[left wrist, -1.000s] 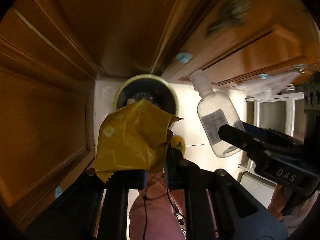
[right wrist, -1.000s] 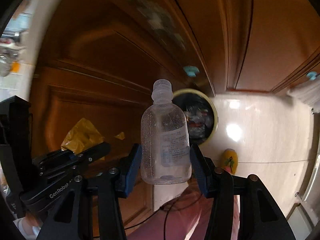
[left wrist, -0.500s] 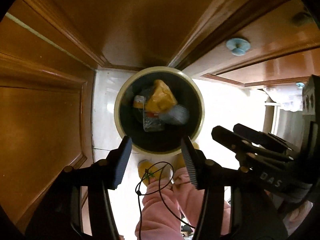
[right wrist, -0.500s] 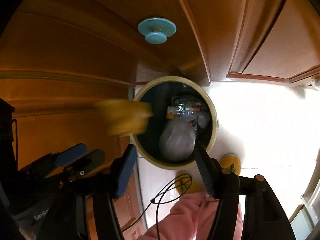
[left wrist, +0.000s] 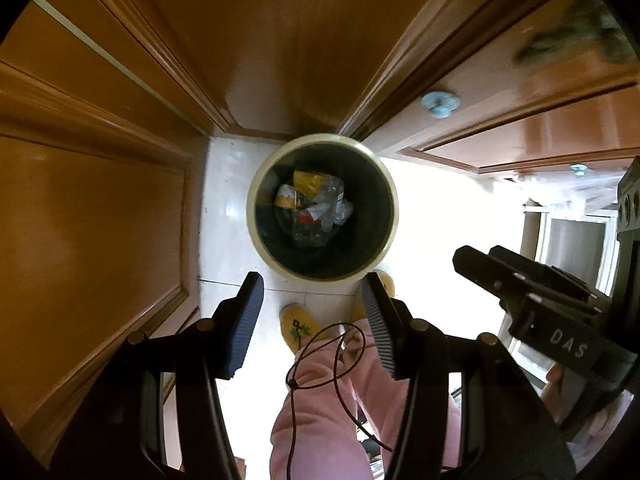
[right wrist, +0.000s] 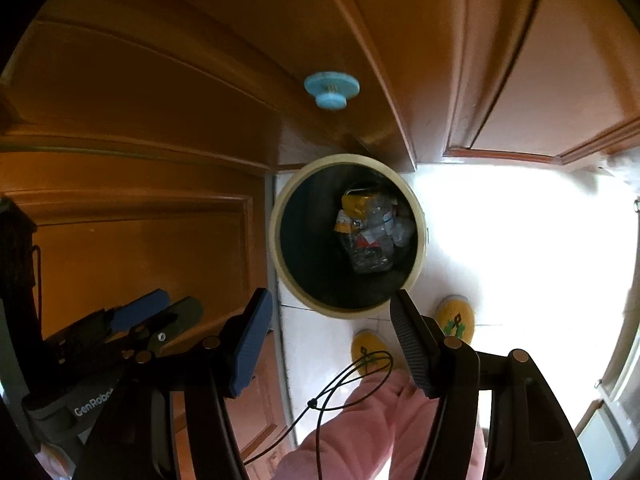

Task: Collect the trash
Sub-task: 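Raise both tools back toward the counter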

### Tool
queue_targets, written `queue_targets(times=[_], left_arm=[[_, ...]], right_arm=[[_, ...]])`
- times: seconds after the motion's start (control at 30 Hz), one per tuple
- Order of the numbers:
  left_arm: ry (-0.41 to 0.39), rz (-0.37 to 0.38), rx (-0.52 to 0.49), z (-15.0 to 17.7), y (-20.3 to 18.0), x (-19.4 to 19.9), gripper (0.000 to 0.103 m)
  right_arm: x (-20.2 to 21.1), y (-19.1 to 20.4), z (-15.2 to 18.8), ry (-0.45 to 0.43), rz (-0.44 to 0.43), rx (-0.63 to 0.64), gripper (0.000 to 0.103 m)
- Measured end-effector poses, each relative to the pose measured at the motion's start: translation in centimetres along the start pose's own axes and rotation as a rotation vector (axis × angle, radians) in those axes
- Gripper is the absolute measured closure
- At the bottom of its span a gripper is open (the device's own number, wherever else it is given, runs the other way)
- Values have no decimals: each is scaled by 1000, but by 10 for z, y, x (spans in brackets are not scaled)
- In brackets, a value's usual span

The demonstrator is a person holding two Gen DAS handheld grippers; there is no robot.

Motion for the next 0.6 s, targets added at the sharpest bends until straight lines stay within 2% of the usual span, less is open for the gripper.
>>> queue_targets(times=[0.17, 0.37, 0.6], left_arm=[[-44, 16, -9, 12, -2, 73, 55], [-141, 28, -43, 27, -8, 176, 55], [-333, 7, -114, 34, -12, 295, 55]], right_arm=[[57, 16, 6, -29, 11, 3, 41], [132, 49, 19, -69, 27, 44, 41], [244, 99, 27, -200, 35, 116, 41]])
Point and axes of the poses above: each gripper's, at about its wrist camera, not at the fingertips, and x roughly against the way its jaws point, y to its left, z to its underside, the point moved 1 cm from there along -x, roughly the way its jaws point, and after that the axes turned 7 degrees about x, right-handed, at the moved point
